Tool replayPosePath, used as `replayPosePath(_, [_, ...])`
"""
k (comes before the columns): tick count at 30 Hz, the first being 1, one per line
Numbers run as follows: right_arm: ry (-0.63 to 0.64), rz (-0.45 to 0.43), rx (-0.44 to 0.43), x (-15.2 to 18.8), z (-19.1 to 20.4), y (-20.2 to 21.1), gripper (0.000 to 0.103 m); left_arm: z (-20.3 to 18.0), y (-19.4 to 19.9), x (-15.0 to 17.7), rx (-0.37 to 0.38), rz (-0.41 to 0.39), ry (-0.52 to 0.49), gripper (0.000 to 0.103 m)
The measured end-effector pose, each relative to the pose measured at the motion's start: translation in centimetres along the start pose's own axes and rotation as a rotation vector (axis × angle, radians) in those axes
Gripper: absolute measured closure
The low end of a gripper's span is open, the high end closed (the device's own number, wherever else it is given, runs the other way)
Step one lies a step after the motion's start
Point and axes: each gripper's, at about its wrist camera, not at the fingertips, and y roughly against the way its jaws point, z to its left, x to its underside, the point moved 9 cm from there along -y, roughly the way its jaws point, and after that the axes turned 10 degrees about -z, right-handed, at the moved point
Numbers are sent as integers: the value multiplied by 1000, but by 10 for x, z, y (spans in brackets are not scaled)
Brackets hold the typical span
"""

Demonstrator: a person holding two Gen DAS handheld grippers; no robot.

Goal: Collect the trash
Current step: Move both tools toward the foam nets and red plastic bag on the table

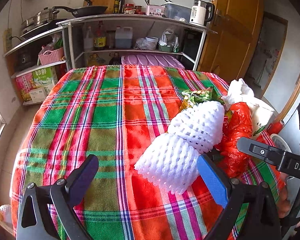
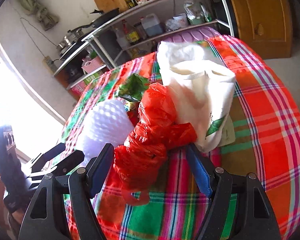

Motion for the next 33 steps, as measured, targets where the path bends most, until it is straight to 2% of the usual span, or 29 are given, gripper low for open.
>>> replayPosePath(4, [-6,1,1,0,-2,0,29,1,-6,4,11,27,10,3])
replayPosePath(9, [19,6,13,2,-3,-1,30,4,-6,3,3,24,14,5])
replayPosePath(12, [71,-1,41,0,2,4,30,9,-5,3,-19,21,17,5])
replayPosePath(20, [202,10,119,-1,12,8,30,8,-7,3,-19,28,-1,5])
replayPosePath(22, [188,31,95,1,15,7,30,9,-7,4,-22,30,1,5])
replayPosePath(25, [177,34,113,1,13,4,30,12,-9,3,-35,37,8,5])
replayPosePath(27, [161,49,114,3,9,-1,30,12,-10,3,-30,38,9,7])
replayPosePath(31, [125,68,95,8,5,-4,31,9,-12,5,-4,47,14,22])
replayPosePath(33, [132,68,80,9,8,-4,39,7,-11,4,1,45,8,29])
